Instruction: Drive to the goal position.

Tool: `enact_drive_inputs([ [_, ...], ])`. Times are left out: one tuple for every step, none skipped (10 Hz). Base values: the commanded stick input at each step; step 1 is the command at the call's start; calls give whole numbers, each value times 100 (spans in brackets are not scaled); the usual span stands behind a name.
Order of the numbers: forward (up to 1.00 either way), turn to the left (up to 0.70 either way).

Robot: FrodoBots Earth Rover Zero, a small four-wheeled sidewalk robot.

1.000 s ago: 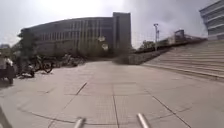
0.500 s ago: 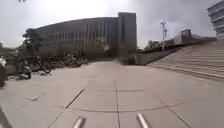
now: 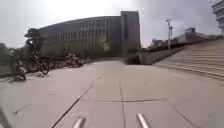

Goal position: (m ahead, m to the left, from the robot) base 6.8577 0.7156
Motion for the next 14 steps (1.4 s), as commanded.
enact_drive_inputs([
  [100,0],
  [100,0],
  [100,0],
  [100,-14],
  [100,-37],
  [100,-19],
  [100,0],
  [100,0],
  [100,0],
  [100,0],
  [100,0],
  [100,0],
  [100,0],
  [100,0],
])
